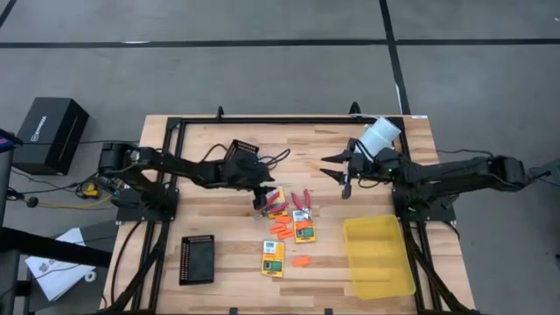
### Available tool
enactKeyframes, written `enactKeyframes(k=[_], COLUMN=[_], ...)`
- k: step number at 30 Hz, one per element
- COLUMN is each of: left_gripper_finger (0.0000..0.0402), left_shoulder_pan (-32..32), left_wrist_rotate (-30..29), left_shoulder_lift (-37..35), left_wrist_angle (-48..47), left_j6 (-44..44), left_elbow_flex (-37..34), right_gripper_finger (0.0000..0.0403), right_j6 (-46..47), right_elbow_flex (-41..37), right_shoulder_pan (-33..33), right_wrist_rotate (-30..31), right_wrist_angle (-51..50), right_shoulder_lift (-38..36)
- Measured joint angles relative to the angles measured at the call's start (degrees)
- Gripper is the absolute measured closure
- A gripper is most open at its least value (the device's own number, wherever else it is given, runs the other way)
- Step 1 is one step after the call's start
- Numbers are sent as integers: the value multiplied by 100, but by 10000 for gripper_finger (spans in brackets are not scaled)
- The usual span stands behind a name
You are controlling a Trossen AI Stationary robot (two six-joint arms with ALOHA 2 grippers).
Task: Pick & Place School Supplies
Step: Put the pink hole puncher into the top black basket
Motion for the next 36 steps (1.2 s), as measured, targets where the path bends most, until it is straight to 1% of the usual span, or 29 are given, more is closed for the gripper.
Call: enactKeyframes(k=[3,6,11,21,27,32,36], left_gripper_finger=[261,261,261,261,261,261,261], left_shoulder_pan=[4,2,-95,-392,-514,-527,-493], left_wrist_rotate=[45,46,45,47,30,45,41], left_shoulder_lift=[-15,-13,64,101,185,674,1177], left_wrist_angle=[-391,-723,-1195,-1160,-1116,-1024,-1029], left_j6=[-306,-592,-915,-1482,-1675,-1794,-1658], left_elbow_flex=[168,185,176,183,179,362,710], right_gripper_finger=[258,259,252,245,243,241,241], right_j6=[-18,-42,-78,-105,-293,-483,-509], right_elbow_flex=[201,328,412,431,431,436,564], right_shoulder_pan=[0,2,2,37,28,24,24], right_wrist_rotate=[0,0,-2,-2,2,46,46], right_wrist_angle=[-228,-444,-483,-428,-153,163,33], right_shoulder_lift=[99,104,96,96,96,96,96])
